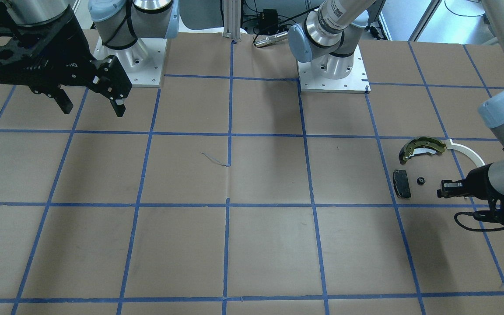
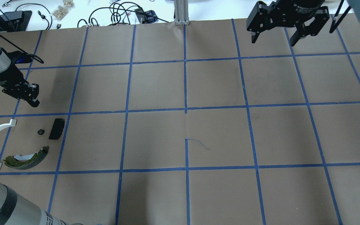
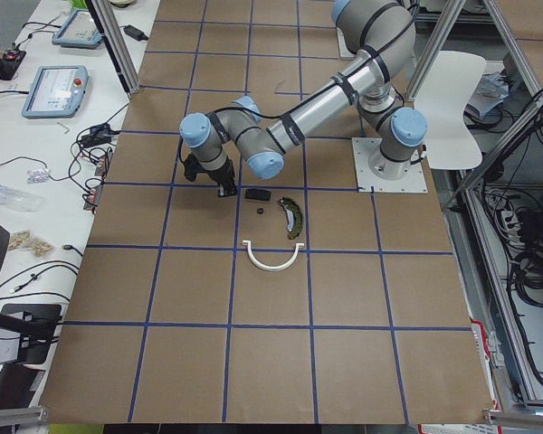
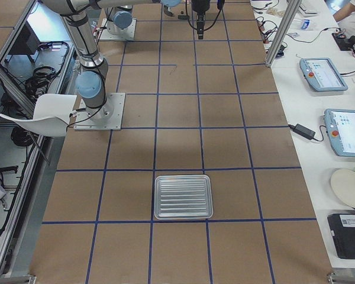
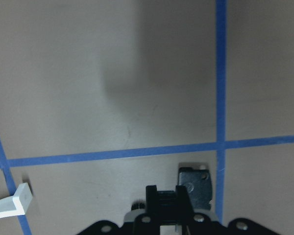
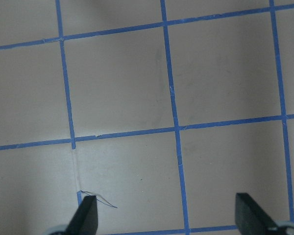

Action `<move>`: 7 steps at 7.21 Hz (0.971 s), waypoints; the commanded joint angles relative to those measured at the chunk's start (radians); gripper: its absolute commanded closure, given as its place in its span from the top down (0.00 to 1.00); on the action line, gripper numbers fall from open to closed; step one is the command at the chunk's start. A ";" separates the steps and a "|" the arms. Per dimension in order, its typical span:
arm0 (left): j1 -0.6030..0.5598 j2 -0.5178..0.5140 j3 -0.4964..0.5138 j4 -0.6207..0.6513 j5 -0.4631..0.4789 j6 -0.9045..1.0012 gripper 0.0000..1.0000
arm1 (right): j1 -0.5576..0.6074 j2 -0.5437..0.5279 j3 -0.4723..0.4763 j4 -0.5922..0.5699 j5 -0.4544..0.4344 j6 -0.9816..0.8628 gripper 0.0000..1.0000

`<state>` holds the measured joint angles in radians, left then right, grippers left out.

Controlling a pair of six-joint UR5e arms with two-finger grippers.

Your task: Place bearing gear from tray to pile

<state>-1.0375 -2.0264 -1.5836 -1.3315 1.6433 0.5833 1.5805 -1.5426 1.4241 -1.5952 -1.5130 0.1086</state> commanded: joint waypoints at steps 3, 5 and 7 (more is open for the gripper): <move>0.062 -0.002 -0.136 0.154 0.059 0.084 0.00 | 0.001 -0.065 -0.031 0.009 -0.006 -0.006 1.00; 0.063 0.005 -0.235 0.246 0.061 0.090 0.00 | 0.002 -0.073 -0.022 0.012 -0.019 -0.024 1.00; 0.063 0.017 -0.300 0.346 0.085 0.131 0.00 | 0.003 -0.082 0.002 0.110 -0.018 -0.012 1.00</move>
<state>-0.9749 -2.0100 -1.8407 -1.0531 1.7111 0.6942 1.5823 -1.6184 1.4111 -1.5363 -1.5308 0.0879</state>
